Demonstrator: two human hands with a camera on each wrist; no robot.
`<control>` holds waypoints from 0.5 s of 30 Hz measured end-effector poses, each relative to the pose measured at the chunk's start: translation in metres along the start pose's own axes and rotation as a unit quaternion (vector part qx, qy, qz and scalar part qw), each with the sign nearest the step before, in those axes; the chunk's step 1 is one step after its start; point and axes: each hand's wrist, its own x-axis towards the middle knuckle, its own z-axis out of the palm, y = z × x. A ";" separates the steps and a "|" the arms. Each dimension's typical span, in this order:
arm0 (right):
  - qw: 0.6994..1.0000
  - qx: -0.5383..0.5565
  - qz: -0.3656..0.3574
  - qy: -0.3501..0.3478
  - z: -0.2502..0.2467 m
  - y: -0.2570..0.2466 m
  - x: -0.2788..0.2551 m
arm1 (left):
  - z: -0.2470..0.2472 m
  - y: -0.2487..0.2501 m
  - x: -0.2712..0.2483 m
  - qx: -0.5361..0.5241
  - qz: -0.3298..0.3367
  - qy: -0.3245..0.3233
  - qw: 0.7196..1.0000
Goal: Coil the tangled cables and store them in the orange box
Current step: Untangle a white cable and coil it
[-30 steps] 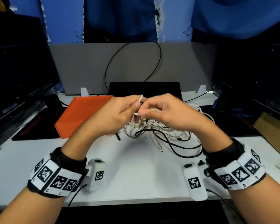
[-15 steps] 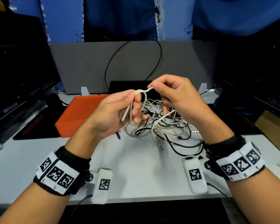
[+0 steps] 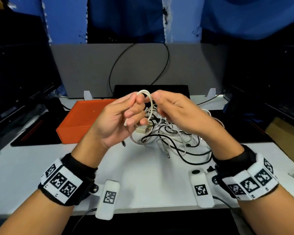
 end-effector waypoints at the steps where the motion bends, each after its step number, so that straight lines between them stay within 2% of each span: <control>1: 1.000 -0.016 -0.002 -0.004 0.002 0.000 0.000 | 0.000 -0.001 0.001 0.012 0.004 0.013 1.000; 6: 0.995 -0.080 -0.036 0.041 -0.001 -0.003 0.000 | -0.002 -0.007 0.004 0.024 0.000 0.039 0.999; 9: 0.965 -0.244 -0.069 0.067 0.006 -0.005 -0.003 | -0.003 -0.008 0.003 0.053 0.000 0.054 0.997; 11: 0.938 -0.331 -0.076 0.078 0.007 -0.007 -0.004 | -0.004 -0.007 0.003 0.110 0.005 0.064 0.992; 15: 0.930 -0.357 -0.073 0.051 -0.006 -0.006 -0.002 | 0.000 0.004 0.000 0.268 0.005 0.067 0.961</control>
